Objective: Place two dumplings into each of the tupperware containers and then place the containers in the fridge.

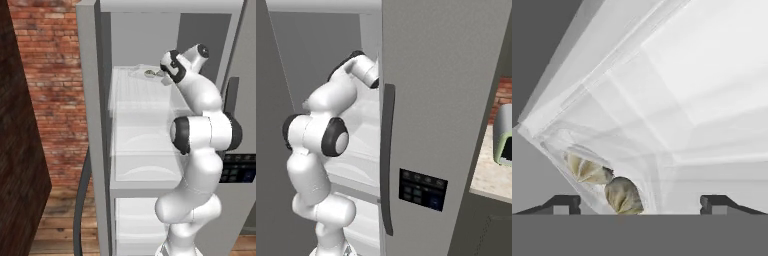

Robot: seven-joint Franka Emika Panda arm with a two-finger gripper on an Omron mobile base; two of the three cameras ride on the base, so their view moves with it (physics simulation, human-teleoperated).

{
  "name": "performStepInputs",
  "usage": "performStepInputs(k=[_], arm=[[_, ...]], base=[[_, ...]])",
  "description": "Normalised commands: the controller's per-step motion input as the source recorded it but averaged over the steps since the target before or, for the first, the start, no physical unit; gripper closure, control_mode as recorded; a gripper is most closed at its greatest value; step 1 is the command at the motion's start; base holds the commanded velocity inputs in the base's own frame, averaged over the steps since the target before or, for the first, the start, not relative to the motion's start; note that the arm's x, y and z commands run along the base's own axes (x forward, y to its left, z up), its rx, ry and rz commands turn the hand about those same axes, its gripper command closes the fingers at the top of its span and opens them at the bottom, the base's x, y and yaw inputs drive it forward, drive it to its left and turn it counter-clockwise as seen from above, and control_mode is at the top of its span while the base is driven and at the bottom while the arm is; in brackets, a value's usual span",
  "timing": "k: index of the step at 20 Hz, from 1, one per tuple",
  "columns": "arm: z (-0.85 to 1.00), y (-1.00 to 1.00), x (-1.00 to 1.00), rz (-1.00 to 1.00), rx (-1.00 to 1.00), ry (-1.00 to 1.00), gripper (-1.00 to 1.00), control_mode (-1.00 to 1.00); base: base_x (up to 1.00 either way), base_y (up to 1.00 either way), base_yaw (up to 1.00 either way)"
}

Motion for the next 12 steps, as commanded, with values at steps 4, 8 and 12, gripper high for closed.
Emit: performStepInputs(k=[4, 8, 12], arm=[[0.26, 0.85, -0.95, 0.00, -0.16, -0.38, -1.00, -1.00], [0.74, 0.97, -0.86, 0.01, -0.62, -0.15, -1.00, -1.00], [0.72, 0.39, -1.00, 0.00, -0.83, -0.08, -1.00, -1.00]], base=[[0.00, 0.00, 0.00], [0.00, 0.00, 0.00], [0.00, 0.00, 0.00]])
